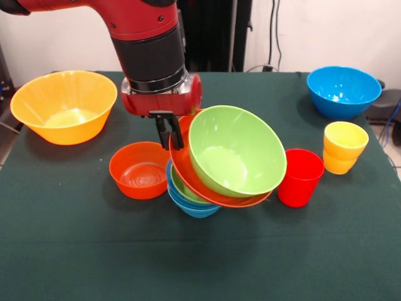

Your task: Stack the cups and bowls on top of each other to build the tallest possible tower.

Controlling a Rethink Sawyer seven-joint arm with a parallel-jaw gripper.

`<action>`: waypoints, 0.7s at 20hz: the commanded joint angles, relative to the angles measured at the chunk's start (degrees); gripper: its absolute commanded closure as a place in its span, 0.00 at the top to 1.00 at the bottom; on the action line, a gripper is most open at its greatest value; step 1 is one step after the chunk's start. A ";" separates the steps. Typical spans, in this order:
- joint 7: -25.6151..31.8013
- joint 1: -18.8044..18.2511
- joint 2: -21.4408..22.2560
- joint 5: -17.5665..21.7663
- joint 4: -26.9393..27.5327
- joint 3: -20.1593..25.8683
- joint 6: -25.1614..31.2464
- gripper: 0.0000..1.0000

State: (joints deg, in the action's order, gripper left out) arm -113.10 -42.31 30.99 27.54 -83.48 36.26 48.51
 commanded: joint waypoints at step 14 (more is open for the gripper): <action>12.38 -3.52 1.10 5.58 -8.91 2.06 -5.07 0.00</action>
State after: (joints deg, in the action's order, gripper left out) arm -113.10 -45.23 31.05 28.01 -86.99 37.01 46.26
